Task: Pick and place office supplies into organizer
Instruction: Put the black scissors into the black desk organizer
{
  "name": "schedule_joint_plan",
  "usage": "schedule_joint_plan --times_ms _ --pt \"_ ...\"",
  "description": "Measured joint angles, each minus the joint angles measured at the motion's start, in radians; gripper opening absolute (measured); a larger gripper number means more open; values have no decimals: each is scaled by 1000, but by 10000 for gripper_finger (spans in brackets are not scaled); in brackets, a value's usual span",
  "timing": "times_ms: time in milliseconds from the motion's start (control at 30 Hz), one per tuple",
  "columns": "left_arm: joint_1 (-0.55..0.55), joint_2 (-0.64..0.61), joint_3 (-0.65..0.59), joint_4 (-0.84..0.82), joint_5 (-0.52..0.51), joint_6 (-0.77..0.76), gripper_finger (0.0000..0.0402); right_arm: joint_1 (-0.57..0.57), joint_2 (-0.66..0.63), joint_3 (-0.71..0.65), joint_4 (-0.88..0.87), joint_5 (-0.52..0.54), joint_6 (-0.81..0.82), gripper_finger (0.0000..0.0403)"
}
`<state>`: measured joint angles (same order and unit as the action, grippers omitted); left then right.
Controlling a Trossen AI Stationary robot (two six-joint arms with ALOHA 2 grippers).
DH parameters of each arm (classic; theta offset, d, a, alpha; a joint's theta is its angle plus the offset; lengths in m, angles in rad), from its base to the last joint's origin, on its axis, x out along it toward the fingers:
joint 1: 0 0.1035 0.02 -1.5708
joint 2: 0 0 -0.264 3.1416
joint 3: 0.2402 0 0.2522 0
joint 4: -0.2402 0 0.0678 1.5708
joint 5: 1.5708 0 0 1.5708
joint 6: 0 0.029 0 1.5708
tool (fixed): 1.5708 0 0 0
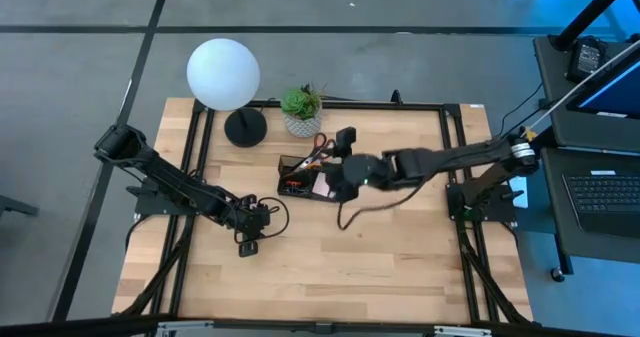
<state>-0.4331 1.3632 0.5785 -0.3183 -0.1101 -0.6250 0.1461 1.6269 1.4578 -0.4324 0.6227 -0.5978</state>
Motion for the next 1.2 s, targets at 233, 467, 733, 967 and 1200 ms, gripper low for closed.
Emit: schedule_joint_plan --times_ms 233,467,733,967,1200 --pt "0 0 0 0 0 0 97 -120 -18 0 -80 -289 229 159" --pt "0 0 0 1 0 0 97 -247 30 0 -86 -249 330 159" --pt "0 0 0 0 0 0 97 -308 87 0 -184 -125 330 159" --pt "0 0 0 0 0 1 97 -306 86 -1 -182 -100 331 159" --pt "0 0 0 0 0 0 97 -293 86 -1 -235 -100 363 159"
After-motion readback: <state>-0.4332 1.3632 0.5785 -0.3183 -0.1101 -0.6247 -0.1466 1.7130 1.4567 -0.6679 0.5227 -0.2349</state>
